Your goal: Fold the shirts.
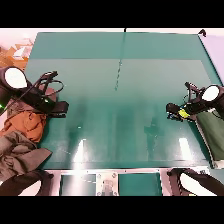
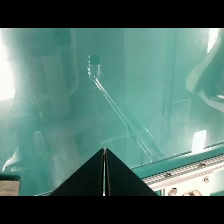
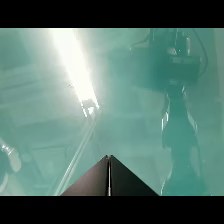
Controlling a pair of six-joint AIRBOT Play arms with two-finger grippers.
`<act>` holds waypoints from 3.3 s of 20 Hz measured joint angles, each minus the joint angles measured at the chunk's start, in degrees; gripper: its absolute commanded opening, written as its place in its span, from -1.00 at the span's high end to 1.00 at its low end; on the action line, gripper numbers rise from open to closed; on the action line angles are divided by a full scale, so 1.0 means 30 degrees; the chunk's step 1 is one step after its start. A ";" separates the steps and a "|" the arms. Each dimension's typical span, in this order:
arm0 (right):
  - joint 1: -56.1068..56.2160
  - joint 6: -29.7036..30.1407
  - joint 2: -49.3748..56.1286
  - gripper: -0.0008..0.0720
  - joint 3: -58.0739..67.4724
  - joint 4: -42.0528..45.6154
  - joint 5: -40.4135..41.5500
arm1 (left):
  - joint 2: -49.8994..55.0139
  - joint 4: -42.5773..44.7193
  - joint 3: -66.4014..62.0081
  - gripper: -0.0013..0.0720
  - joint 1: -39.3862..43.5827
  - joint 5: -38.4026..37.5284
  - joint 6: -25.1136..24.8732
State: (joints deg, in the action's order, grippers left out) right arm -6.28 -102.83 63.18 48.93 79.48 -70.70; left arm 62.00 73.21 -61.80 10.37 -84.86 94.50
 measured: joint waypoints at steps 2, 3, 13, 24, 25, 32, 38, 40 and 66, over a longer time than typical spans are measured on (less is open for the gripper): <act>0.0000 0.0007 0.0000 0.92 0.0000 0.0000 0.0000 | 0.0000 0.0000 0.0000 0.91 0.0000 0.0000 0.0000; 0.0000 0.0007 0.0000 0.92 0.0000 0.0007 0.0000 | 0.0000 0.0000 0.0000 0.91 0.0000 0.0000 0.0000; 0.0000 0.0000 0.0000 0.92 0.0000 0.0000 0.0007 | 0.0000 0.0000 0.0000 0.91 0.0000 0.0000 0.0000; 0.0000 -0.0051 0.0000 0.92 0.0000 0.0000 0.0372 | 0.0073 0.7745 0.0000 -0.99 -0.1384 0.7162 0.0270; 0.0000 -0.0058 0.0000 0.92 0.0000 0.0000 0.0393 | 0.0219 0.8670 -0.0015 -0.99 -0.2193 0.7970 0.0335; 0.0000 -0.0066 0.0000 0.92 0.0000 0.0000 0.0648 | 0.3985 0.9515 -0.0015 -0.99 -0.7504 1.1183 0.0189; 0.0022 -0.0066 0.0000 0.92 0.0000 -0.0248 0.0699 | 0.7592 0.6404 -0.0248 0.91 -0.8327 1.3537 -0.0911; 0.0022 -0.0066 0.0000 0.92 0.0000 -0.0517 0.0699 | 0.8021 0.5676 -0.1282 0.91 -0.8386 1.2823 -0.1370; 0.0058 0.0503 0.0000 -0.31 0.3308 -0.1311 -0.1042 | 0.9238 -0.1508 -1.2291 -0.99 0.7606 0.4634 -0.3118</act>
State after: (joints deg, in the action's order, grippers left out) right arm -6.11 -101.32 63.18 58.85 75.55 -73.82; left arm 89.71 68.69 -98.67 33.19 -70.96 85.14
